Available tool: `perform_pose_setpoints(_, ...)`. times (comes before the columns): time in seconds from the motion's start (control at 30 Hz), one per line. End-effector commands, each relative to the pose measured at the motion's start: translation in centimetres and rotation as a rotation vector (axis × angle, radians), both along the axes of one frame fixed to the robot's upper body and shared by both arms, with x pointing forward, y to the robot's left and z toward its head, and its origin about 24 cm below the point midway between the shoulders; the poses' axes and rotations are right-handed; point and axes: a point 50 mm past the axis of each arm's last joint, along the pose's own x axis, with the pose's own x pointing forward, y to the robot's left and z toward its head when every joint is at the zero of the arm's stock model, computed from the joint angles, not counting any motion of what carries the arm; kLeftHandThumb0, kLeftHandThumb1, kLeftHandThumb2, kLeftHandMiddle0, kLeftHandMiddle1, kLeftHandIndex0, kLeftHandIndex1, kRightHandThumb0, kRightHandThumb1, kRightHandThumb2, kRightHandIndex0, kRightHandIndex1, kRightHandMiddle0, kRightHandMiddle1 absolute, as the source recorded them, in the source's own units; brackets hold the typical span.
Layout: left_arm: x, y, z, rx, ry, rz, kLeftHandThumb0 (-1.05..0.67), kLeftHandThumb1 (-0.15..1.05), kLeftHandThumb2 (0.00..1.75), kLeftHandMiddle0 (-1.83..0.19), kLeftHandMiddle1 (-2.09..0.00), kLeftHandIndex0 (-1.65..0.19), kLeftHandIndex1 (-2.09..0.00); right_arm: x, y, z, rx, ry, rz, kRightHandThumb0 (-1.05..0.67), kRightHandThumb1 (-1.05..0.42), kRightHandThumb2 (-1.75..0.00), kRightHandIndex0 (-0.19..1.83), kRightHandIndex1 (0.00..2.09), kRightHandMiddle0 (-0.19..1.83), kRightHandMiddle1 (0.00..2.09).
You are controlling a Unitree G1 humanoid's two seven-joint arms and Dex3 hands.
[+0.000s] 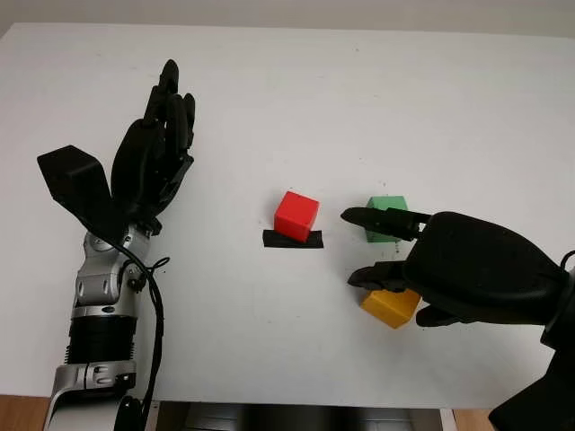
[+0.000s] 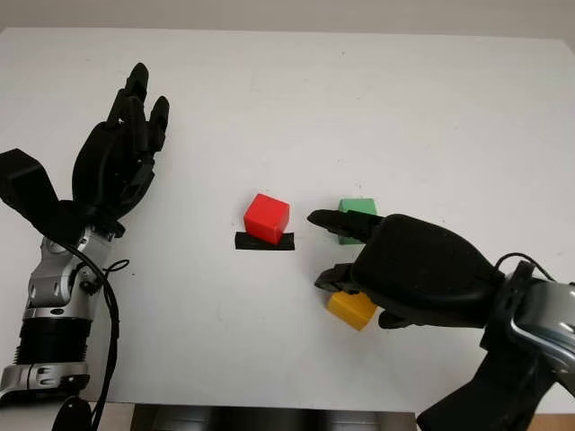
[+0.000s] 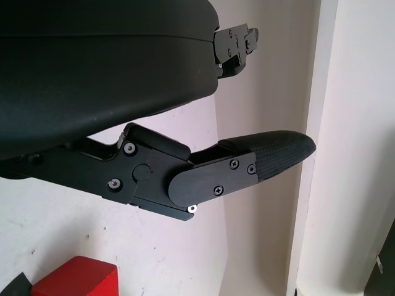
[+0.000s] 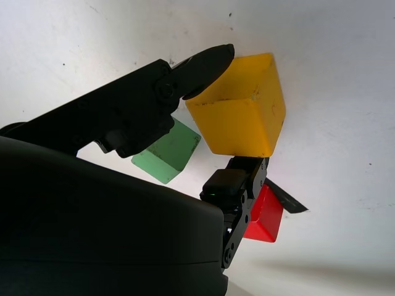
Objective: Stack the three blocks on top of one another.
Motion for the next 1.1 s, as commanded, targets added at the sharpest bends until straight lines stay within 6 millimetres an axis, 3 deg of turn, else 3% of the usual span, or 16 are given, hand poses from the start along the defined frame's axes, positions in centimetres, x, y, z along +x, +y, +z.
perform_pose_setpoints(0.0,-0.3,0.2,-0.1,0.012,-0.004,0.001,-0.77,1.05,0.67,0.16,-0.05,0.18,-0.05,0.1,-0.1,0.3,0.003,-0.024,0.003,-0.4,-0.8,-0.06,0.2,0.08,0.78,0.13)
perform_pose_setpoints(0.07,-0.3,0.2,-0.1,0.015,-0.004,0.0,-0.77,1.05,0.67,0.17,-0.05,0.18,-0.05,0.1,-0.1,0.5,0.044,-0.041,0.006,-0.38,-0.83,-0.06,0.26,0.1,0.94,0.28)
perform_pose_setpoints(0.13,-0.3,0.2,-0.1,0.019,-0.004,0.001,-0.77,1.05,0.67,0.17,-0.05,0.18,-0.05,0.2,-0.1,0.6,0.068,-0.056,0.007,-0.37,-0.84,-0.06,0.33,0.08,0.83,0.77)
perform_pose_setpoints(0.17,-0.3,0.2,-0.2,0.026,-0.006,-0.001,-0.77,1.05,0.67,0.17,-0.05,0.18,-0.05,0.3,-0.1,0.7,0.073,-0.072,0.009,-0.37,-0.84,-0.05,0.35,0.08,0.79,0.88)
perform_pose_setpoints(0.3,-0.4,0.1,-0.2,0.029,-0.004,0.006,-0.78,1.05,0.67,0.17,-0.05,0.18,-0.05,0.8,-0.4,1.1,0.117,-0.119,-0.004,-0.37,-0.83,-0.05,0.44,0.1,0.7,1.15)
perform_pose_setpoints(0.5,-0.4,0.0,-0.2,0.042,-0.015,0.012,-0.78,1.05,0.68,0.17,-0.05,0.19,-0.04,1.4,-0.9,1.5,0.216,-0.119,-0.047,-0.41,-0.81,-0.05,0.48,0.11,0.69,1.19)
perform_pose_setpoints(0.73,-0.2,0.0,-0.2,0.045,-0.016,0.006,-0.78,1.05,0.66,0.19,-0.05,0.19,-0.03,2.4,-1.2,3.4,0.469,0.05,-0.216,-0.37,-0.87,-0.06,0.39,0.06,0.6,1.2)
perform_pose_setpoints(0.93,0.0,-0.2,-0.2,0.047,-0.013,0.004,-0.77,1.05,0.65,0.19,-0.05,0.19,-0.03,3.9,-1.1,6.3,0.625,0.145,-0.309,-0.35,-0.89,-0.05,0.35,0.04,0.54,1.28)
perform_pose_setpoints(1.07,0.1,-0.2,-0.1,0.046,-0.005,-0.002,-0.78,1.05,0.63,0.19,-0.03,0.19,-0.01,5.5,-1.1,9.0,0.656,0.172,-0.344,-0.38,-0.85,-0.05,0.37,0.05,0.64,1.16)
